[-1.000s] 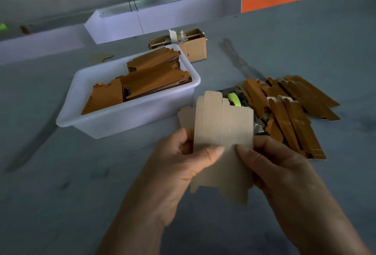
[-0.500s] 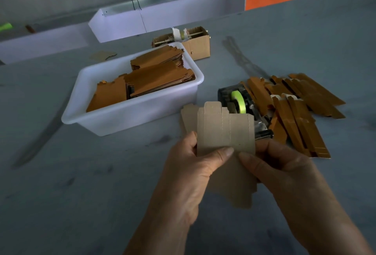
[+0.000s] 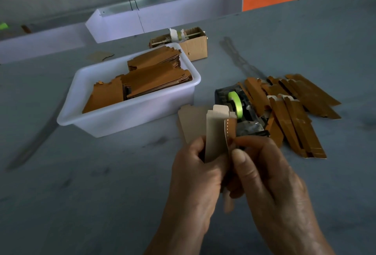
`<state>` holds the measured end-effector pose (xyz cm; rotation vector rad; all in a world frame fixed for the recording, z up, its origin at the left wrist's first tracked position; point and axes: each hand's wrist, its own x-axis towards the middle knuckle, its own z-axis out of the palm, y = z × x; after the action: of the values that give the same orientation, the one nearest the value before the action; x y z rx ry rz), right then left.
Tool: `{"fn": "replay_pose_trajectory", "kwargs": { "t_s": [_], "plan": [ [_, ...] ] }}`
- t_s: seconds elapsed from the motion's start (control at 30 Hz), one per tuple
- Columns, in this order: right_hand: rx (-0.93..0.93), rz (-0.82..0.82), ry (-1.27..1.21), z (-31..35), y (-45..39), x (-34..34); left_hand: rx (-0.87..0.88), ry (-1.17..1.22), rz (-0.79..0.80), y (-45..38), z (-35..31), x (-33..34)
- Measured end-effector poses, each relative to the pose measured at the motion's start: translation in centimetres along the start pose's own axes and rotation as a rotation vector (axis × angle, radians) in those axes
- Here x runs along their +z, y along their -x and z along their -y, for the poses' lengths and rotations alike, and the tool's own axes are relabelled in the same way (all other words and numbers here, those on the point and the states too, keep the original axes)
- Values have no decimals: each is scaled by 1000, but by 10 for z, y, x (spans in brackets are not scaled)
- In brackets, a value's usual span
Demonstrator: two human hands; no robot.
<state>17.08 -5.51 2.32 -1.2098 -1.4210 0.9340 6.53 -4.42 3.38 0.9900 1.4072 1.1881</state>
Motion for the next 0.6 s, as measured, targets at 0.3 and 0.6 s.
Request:
{"fn": "replay_pose_trajectory", "kwargs": {
  "t_s": [0.3,0.6],
  "plan": [
    [51,-6,82,-8,-3,-4,81,-26,110,3,0,-6],
    [367,108,-310,-5,-9,-14,-5,-78,294,5,-3,-17]
  ]
}}
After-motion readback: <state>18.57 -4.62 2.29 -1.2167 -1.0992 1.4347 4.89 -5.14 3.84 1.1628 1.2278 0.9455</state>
